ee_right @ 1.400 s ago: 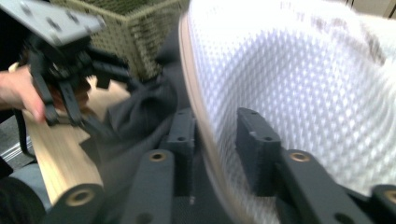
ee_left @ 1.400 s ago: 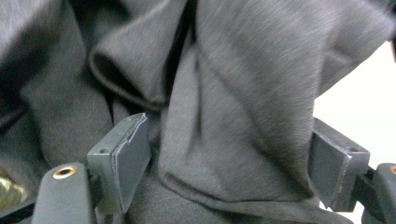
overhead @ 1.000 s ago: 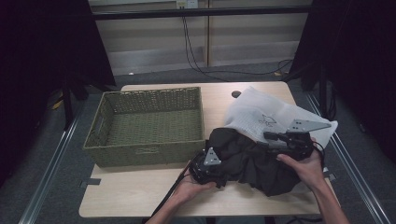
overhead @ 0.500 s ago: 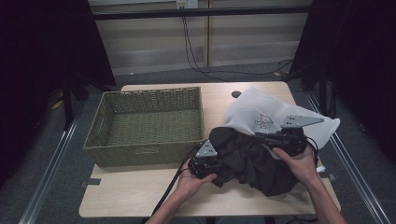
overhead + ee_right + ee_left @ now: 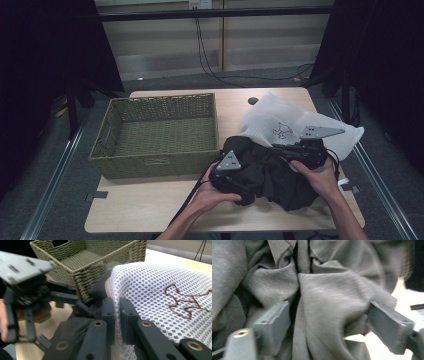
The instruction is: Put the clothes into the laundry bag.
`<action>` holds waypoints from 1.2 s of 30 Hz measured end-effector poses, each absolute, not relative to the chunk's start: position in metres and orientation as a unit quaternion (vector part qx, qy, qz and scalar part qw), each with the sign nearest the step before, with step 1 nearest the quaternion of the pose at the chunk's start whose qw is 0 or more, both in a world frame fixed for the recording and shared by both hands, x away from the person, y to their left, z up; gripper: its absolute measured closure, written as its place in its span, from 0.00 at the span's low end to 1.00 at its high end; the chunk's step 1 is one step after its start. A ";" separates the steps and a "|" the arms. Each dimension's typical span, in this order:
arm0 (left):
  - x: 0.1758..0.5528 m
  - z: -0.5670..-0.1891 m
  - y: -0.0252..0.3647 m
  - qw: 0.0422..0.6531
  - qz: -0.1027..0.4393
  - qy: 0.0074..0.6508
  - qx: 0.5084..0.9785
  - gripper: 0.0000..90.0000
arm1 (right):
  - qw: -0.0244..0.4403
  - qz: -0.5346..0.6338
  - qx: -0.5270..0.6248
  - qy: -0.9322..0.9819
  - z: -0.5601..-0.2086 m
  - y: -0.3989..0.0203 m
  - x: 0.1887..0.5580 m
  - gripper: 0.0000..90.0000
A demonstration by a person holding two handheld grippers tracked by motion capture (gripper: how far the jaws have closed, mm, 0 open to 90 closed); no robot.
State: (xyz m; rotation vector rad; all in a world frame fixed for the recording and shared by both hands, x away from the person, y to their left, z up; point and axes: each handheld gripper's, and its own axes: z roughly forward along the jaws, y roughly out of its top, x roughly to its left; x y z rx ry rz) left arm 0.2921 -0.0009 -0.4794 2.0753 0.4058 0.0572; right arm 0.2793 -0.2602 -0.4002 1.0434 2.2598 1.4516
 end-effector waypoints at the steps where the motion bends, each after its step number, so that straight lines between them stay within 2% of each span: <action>1: 0.293 -0.482 -0.004 0.482 0.022 0.171 0.859 0.18 | 0.129 0.499 0.359 0.778 -0.400 -0.260 0.279 0.93; 3: 0.295 -0.489 -0.014 0.462 0.027 0.182 0.867 0.19 | 0.127 0.501 0.359 0.777 -0.401 -0.261 0.278 0.93; 5: 0.298 -0.496 -0.023 0.446 0.039 0.190 0.874 0.27 | 0.124 0.501 0.359 0.778 -0.402 -0.261 0.278 0.93; 7: 0.301 -0.499 -0.027 0.435 0.046 0.198 0.877 0.51 | 0.124 0.498 0.358 0.780 -0.403 -0.261 0.279 0.93; 8: 0.304 -0.500 -0.026 0.433 0.047 0.202 0.877 0.67 | 0.124 0.498 0.358 0.780 -0.403 -0.261 0.279 0.93; 9: 0.307 -0.500 -0.025 0.443 0.035 0.204 0.872 0.79 | 0.123 0.500 0.358 0.779 -0.403 -0.261 0.279 0.93; 10: 0.309 -0.499 -0.023 0.451 0.023 0.208 0.868 0.89 | 0.122 0.500 0.357 0.780 -0.403 -0.261 0.279 0.93; 11: 0.309 -0.495 -0.022 0.453 0.018 0.206 0.867 0.92 | 0.122 0.500 0.356 0.780 -0.402 -0.261 0.279 0.94; 18: 0.301 -0.456 -0.025 0.512 -0.006 0.168 0.842 0.95 | 0.133 0.512 0.348 0.774 -0.382 -0.259 0.276 0.95; 29: 0.308 -0.381 -0.041 0.582 0.031 0.162 0.796 0.95 | 0.141 0.543 0.275 0.781 -0.321 -0.238 0.260 0.97; 33: 0.317 -0.386 -0.045 0.585 0.050 0.192 0.786 0.95 | 0.136 0.553 0.267 0.778 -0.313 -0.237 0.252 0.97; 36: 0.320 -0.404 -0.051 0.570 0.055 0.209 0.793 0.94 | 0.123 0.543 0.278 0.783 -0.327 -0.238 0.251 0.97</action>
